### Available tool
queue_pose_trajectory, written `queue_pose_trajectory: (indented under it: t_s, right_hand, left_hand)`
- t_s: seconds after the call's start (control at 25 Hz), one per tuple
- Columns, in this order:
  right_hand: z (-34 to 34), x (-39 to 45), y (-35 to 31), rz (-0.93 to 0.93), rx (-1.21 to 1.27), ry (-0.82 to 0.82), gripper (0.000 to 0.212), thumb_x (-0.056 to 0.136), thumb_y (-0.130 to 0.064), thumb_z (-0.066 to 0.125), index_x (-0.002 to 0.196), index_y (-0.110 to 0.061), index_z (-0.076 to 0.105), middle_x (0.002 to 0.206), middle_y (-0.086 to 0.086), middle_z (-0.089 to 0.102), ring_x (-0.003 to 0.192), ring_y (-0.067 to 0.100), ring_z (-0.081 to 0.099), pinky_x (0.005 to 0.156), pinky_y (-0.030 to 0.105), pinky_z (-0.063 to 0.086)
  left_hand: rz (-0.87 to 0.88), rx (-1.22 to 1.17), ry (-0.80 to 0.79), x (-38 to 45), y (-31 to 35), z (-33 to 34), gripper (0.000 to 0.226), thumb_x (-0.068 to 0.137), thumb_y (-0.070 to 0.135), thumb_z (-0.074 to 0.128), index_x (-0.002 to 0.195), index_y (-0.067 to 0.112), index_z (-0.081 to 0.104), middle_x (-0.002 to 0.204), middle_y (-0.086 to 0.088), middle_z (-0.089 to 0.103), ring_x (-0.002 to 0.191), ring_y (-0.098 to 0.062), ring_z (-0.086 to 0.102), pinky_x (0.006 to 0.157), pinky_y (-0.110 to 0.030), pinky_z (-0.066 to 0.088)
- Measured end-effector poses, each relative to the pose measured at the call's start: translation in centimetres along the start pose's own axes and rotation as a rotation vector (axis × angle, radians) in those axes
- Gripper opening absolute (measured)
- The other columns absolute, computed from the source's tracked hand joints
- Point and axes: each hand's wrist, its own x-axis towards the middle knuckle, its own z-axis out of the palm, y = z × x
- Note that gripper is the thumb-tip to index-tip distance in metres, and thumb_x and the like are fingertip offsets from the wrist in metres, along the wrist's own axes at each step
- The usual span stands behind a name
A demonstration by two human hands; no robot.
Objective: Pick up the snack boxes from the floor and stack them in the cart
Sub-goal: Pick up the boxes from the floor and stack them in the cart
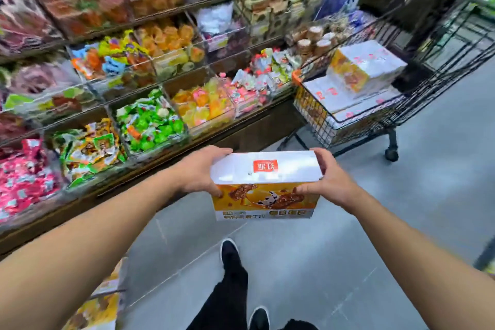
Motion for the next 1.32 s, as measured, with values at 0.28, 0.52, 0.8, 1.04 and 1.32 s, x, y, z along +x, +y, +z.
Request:
queue_pose_trajectory:
  t_s: [0.28, 0.52, 0.8, 1.04, 1.32]
  right_hand:
    - [-11.1, 8.7, -0.9, 0.007, -0.241, 0.282, 0.109, 0.057, -0.027, 0.092, 0.145, -0.026, 0.026, 0.136, -0.001, 0.043, 0.122, 0.016, 0.045, 0.098, 0.027, 0.043]
    - [-17.8, 16.0, -1.5, 0.082, -0.354, 0.490, 0.109, 0.053, -0.042, 0.090, 0.143, -0.027, 0.030, 0.144, -0.003, 0.041, 0.127, 0.017, 0.044, 0.106, 0.038, 0.042]
    - [-26.3, 24.5, 0.1, 0.097, -0.346, 0.590, 0.101, 0.054, -0.037, 0.086, 0.139, -0.024, 0.033, 0.136, 0.000, 0.043, 0.120, 0.019, 0.045, 0.095, 0.031, 0.042]
    - [-33.3, 30.6, 1.0, 0.127, -0.290, 0.552, 0.107, 0.049, -0.051, 0.084, 0.138, -0.021, 0.033, 0.133, 0.002, 0.042, 0.118, 0.019, 0.043, 0.099, 0.037, 0.042]
    - [-38.3, 37.4, 2.6, 0.245, -0.283, 0.587, 0.104, 0.059, -0.041, 0.089, 0.141, -0.018, 0.030, 0.139, 0.005, 0.038, 0.124, 0.022, 0.042, 0.099, 0.037, 0.041]
  left_hand:
    - [0.317, 0.184, -0.029, 21.5, 3.5, -4.6, 0.093, 0.054, 0.042, 0.078, 0.139, 0.023, 0.043, 0.132, 0.000, 0.050, 0.122, -0.017, 0.046, 0.106, -0.031, 0.036]
    - [0.515, 0.291, -0.023, 35.7, 7.9, -8.9, 0.087, 0.068, 0.034, 0.078, 0.142, 0.012, 0.038, 0.136, -0.008, 0.048, 0.125, -0.020, 0.042, 0.110, -0.028, 0.031]
    - [0.535, 0.422, -0.064, 50.3, 13.1, -10.1, 0.088, 0.073, 0.027, 0.076, 0.147, 0.011, 0.031, 0.143, -0.010, 0.040, 0.131, -0.022, 0.038, 0.108, -0.025, 0.029]
    - [0.535, 0.483, -0.082, 60.3, 16.6, -10.1, 0.081, 0.072, 0.028, 0.074, 0.142, 0.012, 0.038, 0.137, -0.009, 0.046, 0.127, -0.023, 0.043, 0.105, -0.033, 0.038]
    - [0.532, 0.641, -0.105, 71.8, 18.0, -9.2, 0.084, 0.073, 0.021, 0.067, 0.146, 0.020, 0.027, 0.138, -0.004, 0.042, 0.118, -0.029, 0.046, 0.097, -0.039, 0.045]
